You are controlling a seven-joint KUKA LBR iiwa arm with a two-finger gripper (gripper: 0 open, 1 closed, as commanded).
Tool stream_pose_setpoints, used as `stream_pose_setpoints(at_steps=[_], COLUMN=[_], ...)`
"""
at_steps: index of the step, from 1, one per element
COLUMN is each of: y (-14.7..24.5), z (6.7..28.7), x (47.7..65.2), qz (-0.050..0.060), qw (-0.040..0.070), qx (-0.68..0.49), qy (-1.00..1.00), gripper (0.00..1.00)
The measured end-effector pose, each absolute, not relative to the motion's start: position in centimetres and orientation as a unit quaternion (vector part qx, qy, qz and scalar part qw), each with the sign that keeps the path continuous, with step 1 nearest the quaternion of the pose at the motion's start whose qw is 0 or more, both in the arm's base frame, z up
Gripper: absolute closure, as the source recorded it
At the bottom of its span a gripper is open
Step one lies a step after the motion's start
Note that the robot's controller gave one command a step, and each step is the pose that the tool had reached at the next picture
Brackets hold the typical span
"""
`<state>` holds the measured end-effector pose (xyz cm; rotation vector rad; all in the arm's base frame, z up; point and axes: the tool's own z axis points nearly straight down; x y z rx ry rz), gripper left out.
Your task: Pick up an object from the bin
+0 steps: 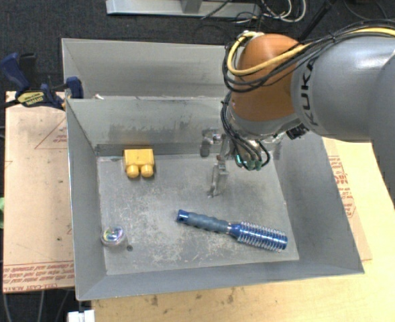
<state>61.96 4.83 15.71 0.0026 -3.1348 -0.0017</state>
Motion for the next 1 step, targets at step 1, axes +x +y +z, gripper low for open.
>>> stream_pose_setpoints(at_steps=[1], y=[-3.14], z=[6.63], x=[52.08], qz=[0.0], qw=[0.005], qx=[0.071], qy=[-0.997], gripper=[0.0])
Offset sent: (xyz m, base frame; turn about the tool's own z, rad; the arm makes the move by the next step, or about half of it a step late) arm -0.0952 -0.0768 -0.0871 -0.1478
